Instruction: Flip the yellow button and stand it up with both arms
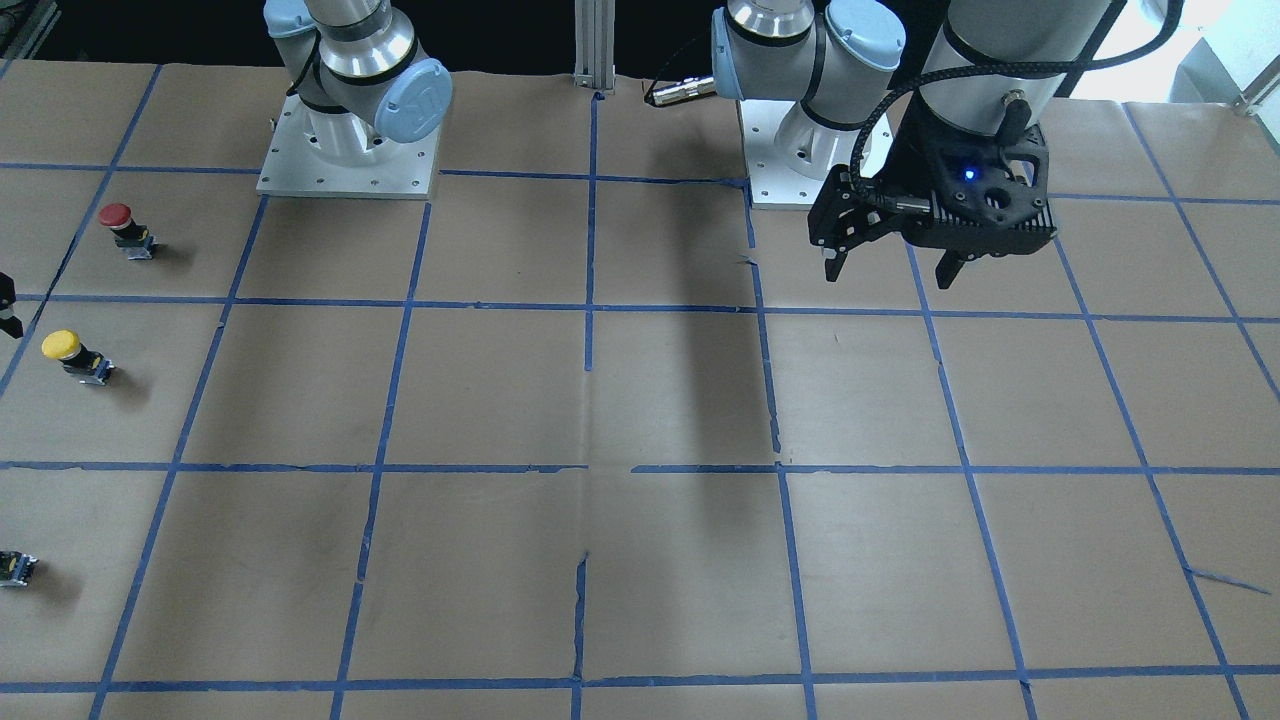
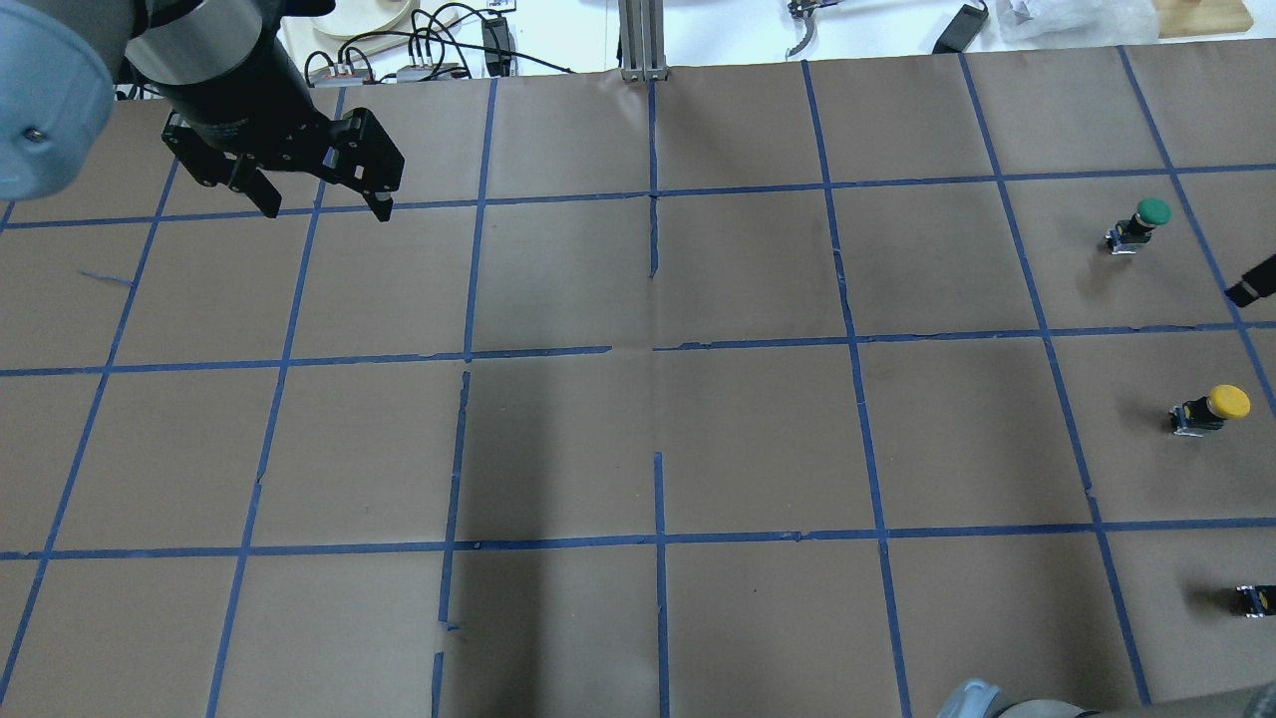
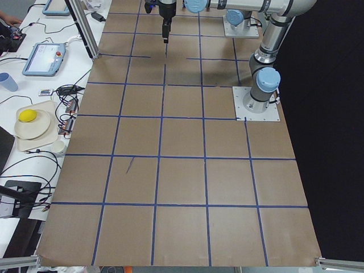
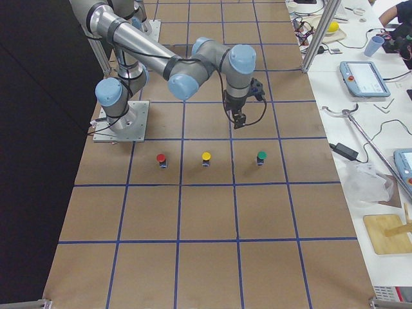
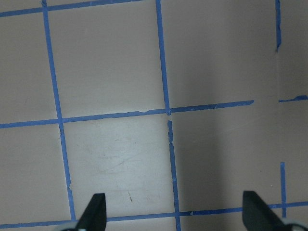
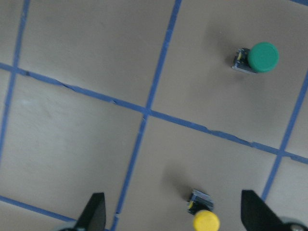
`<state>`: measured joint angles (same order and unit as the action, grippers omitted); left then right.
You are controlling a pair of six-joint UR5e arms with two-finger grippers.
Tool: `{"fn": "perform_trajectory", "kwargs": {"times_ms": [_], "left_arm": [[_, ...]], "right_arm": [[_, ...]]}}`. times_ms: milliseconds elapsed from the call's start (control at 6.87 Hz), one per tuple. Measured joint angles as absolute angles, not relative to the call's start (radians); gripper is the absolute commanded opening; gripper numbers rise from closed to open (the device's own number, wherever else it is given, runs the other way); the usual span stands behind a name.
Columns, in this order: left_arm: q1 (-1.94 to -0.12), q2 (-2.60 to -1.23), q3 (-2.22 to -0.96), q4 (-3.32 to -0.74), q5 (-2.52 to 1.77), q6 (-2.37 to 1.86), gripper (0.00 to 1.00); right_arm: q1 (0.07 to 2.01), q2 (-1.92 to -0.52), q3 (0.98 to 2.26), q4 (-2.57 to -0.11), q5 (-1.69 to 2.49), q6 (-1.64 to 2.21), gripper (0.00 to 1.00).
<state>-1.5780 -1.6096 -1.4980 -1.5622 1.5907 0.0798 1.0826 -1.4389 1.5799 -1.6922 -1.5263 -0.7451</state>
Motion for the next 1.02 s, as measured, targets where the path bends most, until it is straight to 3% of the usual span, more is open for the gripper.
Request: {"fn": "perform_trajectory", "kwargs": {"times_ms": [583, 1019], "left_arm": [[-1.581, -1.613, -1.51, -1.562, 1.585, 0.084, 1.0], [-1.582, -1.621, -1.521, -1.561, 1.558, 0.078, 1.0]], "right_arm": [[1.537, -1.471, 1.493, -1.599, -1.548, -0.052, 1.0], [1.674, -1.466, 1.497, -1.606, -1.581, 0.105, 1.0]]}}
